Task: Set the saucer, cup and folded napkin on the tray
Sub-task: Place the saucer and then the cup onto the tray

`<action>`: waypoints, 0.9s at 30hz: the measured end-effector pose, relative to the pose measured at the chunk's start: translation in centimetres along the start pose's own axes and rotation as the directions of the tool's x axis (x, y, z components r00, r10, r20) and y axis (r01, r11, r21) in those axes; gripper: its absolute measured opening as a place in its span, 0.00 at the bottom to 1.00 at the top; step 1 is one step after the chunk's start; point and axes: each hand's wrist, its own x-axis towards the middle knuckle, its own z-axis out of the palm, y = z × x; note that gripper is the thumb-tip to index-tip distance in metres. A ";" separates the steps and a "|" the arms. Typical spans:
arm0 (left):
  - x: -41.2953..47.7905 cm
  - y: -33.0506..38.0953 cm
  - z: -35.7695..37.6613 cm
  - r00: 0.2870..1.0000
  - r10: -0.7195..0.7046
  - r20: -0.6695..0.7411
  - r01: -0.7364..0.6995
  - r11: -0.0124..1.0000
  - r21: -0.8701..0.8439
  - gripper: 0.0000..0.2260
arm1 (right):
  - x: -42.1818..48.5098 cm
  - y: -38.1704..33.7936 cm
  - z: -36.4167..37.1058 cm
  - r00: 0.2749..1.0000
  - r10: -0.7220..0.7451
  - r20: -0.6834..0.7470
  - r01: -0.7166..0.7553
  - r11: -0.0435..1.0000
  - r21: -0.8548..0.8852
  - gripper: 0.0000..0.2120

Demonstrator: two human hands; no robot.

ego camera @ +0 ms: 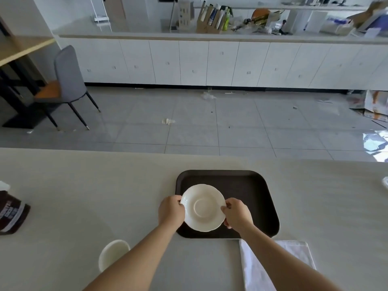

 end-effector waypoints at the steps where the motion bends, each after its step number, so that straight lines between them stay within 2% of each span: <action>1: 0.5 0.1 0.3 1.000 -0.010 0.014 0.010 1.000 -0.010 0.11 | 0.6 0.0 0.0 1.000 0.004 0.000 -0.004 1.000 -0.005 0.06; 7: 3.2 0.1 1.8 0.986 -0.120 0.114 0.131 0.987 -0.096 0.05 | 4.1 -0.5 -0.4 1.000 -0.022 -0.005 0.022 1.000 -0.020 0.09; 10: 3.7 0.0 2.2 0.981 -0.155 0.119 0.168 0.980 -0.108 0.02 | 5.4 -0.7 -0.1 0.999 -0.034 -0.015 0.034 0.999 -0.004 0.10; 13: 3.5 -0.3 2.4 0.971 -0.216 0.099 0.228 0.966 -0.121 0.09 | 5.9 -0.5 0.5 0.999 -0.038 -0.004 0.038 0.999 -0.007 0.12; 16: 2.9 -0.5 2.0 0.982 -0.176 0.066 0.181 0.979 -0.092 0.08 | 6.0 -0.3 1.1 0.999 -0.039 0.010 0.039 0.999 -0.004 0.11; 19: 2.3 -0.6 1.7 0.992 -0.094 0.079 0.091 0.995 0.033 0.06 | 6.0 -0.4 1.0 1.000 -0.031 0.001 0.031 0.999 -0.020 0.15; 22: 2.1 -0.7 1.4 0.993 -0.097 0.072 0.094 0.995 0.041 0.13 | 5.9 -0.6 0.9 0.998 -0.051 -0.046 0.047 0.996 -0.071 0.20; 27: 1.6 -1.2 0.6 0.994 -0.068 0.080 0.058 0.991 0.122 0.19 | 4.9 -0.8 0.7 0.980 -0.155 -0.125 0.125 0.968 -0.219 0.16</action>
